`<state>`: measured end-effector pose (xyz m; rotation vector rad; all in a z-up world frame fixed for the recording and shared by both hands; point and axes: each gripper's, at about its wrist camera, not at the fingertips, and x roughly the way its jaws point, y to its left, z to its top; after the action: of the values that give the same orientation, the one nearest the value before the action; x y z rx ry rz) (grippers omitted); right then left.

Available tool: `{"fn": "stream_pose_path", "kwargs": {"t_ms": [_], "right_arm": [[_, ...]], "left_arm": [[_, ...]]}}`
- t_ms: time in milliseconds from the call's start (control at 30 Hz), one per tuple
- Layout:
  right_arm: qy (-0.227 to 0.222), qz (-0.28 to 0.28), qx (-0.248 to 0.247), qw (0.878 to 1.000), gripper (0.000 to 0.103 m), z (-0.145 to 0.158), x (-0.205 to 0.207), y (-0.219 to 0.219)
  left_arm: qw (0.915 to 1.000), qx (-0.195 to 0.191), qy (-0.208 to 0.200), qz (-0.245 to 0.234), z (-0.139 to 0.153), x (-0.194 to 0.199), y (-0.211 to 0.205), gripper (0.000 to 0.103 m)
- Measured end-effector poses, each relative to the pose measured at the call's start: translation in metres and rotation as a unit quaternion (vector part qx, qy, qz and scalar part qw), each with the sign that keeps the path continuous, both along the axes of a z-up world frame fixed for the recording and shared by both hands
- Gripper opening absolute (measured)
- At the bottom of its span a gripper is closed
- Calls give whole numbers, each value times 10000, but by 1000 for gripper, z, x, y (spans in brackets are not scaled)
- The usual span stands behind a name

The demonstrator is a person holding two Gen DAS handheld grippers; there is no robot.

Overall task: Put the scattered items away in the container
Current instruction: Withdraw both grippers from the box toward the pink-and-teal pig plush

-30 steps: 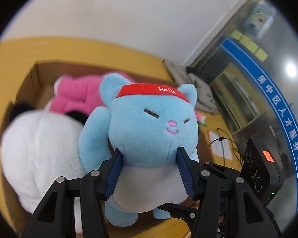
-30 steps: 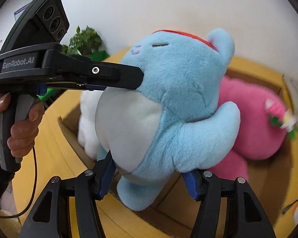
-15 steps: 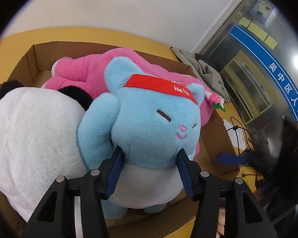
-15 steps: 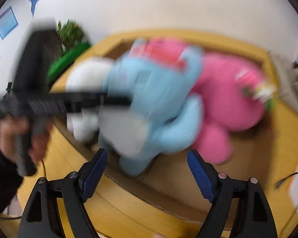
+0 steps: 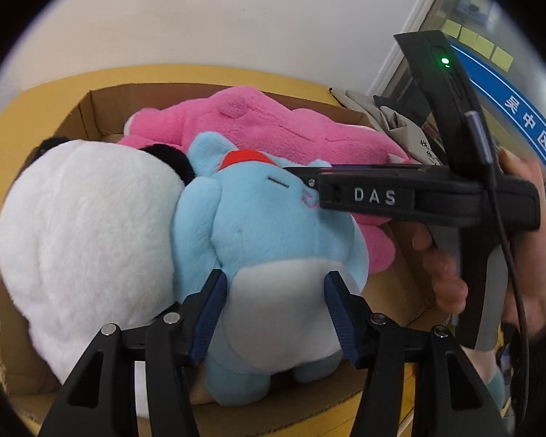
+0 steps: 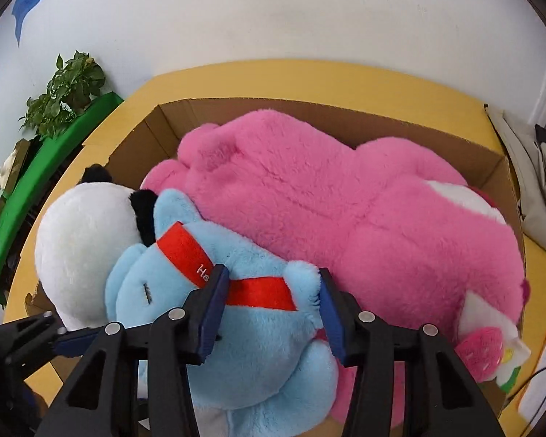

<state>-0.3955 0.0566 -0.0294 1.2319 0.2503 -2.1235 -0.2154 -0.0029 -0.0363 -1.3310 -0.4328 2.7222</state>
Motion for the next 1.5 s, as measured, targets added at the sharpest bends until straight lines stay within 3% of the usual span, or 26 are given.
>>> {"fn": "stream_pose_path", "kwargs": {"t_ms": [67, 133, 167, 200, 233, 267, 300, 367, 400, 567, 767, 967, 1500], "right_arm": [[144, -138, -41, 9998, 52, 7, 1, 10], [441, -386, -159, 9982, 65, 26, 9, 28], [731, -596, -180, 9954, 88, 40, 22, 38], [935, -727, -293, 9925, 102, 55, 37, 49], [1103, -803, -609, 9888, 103, 69, 58, 65], [1171, -826, -828, 9862, 103, 80, 74, 76], [1269, -874, -1009, 9829, 103, 89, 97, 89], [1489, -986, -1089, 9779, 103, 98, 133, 102], [1577, -1051, -1047, 9763, 103, 100, 149, 105], [2064, -1281, -602, 9682, 103, 107, 220, 114], [2295, -1271, -183, 9648, 103, 114, 267, 114], [2390, -1189, -143, 9636, 103, 117, 288, 112], [2327, -1206, -60, 9650, 103, 111, 296, 112]], "left_arm": [[9998, -188, -1, 93, 6, 12, 2, 56], [9983, -514, 142, 236, 19, 31, 2, 56], [9969, -671, 260, 307, 27, 44, 1, 56], [9938, -929, 431, 443, 40, 60, 0, 57], [9905, -1136, 535, 557, 47, 71, -1, 65], [9823, -1547, 720, 772, 59, 88, 0, 80], [9734, -1877, 888, 972, 68, 104, 0, 84], [9584, -2277, 1143, 1288, 81, 129, 6, 84], [9556, -2323, 1193, 1365, 85, 140, 8, 84], [9622, -2122, 1186, 1225, 92, 170, 20, 84], [9658, -1908, 1272, 1209, 97, 189, 31, 84], [9684, -1779, 1267, 1203, 100, 200, 34, 84], [9735, -1543, 1162, 1227, 97, 207, 31, 84]]}}
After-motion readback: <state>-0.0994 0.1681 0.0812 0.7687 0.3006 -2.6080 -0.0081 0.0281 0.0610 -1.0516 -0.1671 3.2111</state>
